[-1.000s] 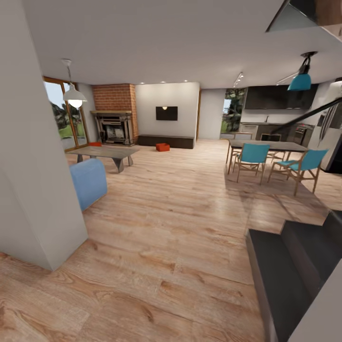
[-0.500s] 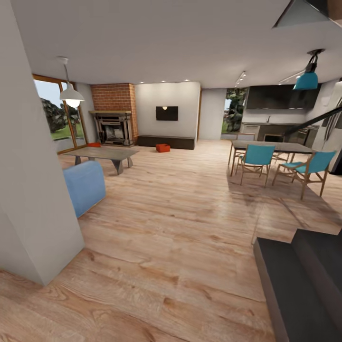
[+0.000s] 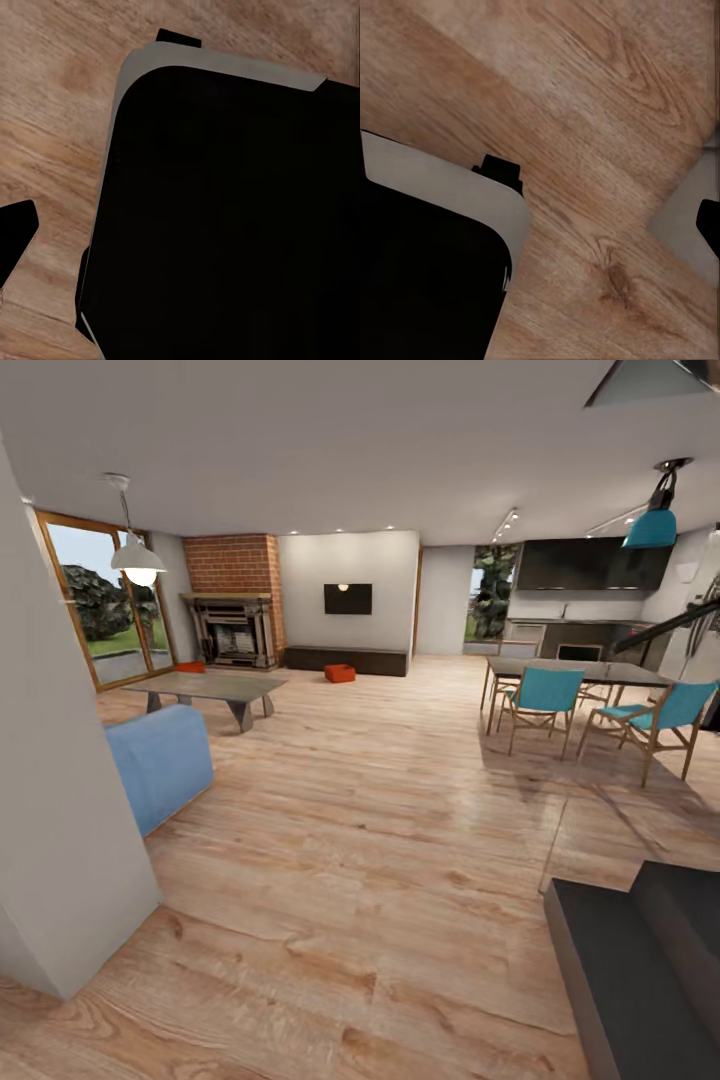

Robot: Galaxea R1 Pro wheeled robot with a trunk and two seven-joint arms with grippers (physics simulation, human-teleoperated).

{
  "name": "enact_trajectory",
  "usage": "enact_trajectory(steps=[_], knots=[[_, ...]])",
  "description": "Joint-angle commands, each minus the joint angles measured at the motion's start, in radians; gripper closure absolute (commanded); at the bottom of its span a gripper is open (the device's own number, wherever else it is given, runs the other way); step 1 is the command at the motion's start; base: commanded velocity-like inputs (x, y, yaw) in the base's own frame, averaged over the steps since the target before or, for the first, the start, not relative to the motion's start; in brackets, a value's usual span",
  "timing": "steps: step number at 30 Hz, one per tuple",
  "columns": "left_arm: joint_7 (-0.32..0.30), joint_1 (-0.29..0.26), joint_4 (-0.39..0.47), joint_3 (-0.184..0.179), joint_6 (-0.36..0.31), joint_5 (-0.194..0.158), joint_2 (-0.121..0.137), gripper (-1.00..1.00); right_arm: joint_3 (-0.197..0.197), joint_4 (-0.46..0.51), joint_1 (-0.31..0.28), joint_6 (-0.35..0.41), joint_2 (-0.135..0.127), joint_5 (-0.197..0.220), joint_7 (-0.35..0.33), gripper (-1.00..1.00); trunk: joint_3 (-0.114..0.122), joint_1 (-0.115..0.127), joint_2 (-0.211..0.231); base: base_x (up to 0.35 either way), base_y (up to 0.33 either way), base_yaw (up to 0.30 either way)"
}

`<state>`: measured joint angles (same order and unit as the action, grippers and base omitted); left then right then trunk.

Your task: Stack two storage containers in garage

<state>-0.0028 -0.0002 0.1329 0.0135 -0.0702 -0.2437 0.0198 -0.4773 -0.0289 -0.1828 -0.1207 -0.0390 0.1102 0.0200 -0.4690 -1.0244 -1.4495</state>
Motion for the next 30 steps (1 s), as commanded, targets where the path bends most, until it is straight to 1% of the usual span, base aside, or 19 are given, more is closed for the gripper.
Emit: enact_trajectory(steps=[1,7,10,17,21,23,30], knots=[[0.0,0.001,0.003,0.001,-0.006,-0.006,0.0,-1.0,-0.009,-0.003,-0.001,-0.005,0.001,0.011,0.0,-1.0,-0.001,-0.001,0.0,0.33,0.0,-0.223],[0.0,0.001,0.003,0.001,-0.006,-0.006,0.0,-1.0,-0.008,-0.003,-0.001,-0.003,0.001,0.011,0.0,-1.0,-0.001,-0.001,0.0,0.33,0.0,-0.267],[0.0,0.001,0.003,0.001,-0.006,-0.006,0.0,-1.0,-0.008,-0.003,-0.001,-0.004,0.001,0.011,0.001,-1.0,-0.001,-0.001,0.0,0.33,0.0,-0.142],[0.0,0.001,0.003,0.001,-0.006,-0.006,0.0,-1.0,-0.009,-0.003,-0.001,-0.004,0.0,0.008,0.0,-1.0,-0.001,-0.001,0.0,0.33,0.0,-0.018],[0.0,0.001,0.003,0.002,-0.006,-0.006,-0.001,-1.0,-0.009,-0.003,-0.001,-0.005,0.001,-0.033,0.0,-1.0,-0.001,-0.001,0.0,0.33,0.0,-0.001],[0.0,0.001,0.002,0.002,-0.006,-0.007,-0.001,-1.0,-0.009,-0.003,-0.001,-0.006,0.001,-0.042,0.0,-1.0,-0.001,-0.001,0.0,0.33,0.0,0.0],[0.001,0.0,0.002,0.002,-0.006,-0.008,-0.001,-1.0,-0.006,-0.003,-0.001,-0.005,-0.002,-0.038,0.009,-1.0,-0.001,-0.001,0.0,0.33,0.0,0.016]])
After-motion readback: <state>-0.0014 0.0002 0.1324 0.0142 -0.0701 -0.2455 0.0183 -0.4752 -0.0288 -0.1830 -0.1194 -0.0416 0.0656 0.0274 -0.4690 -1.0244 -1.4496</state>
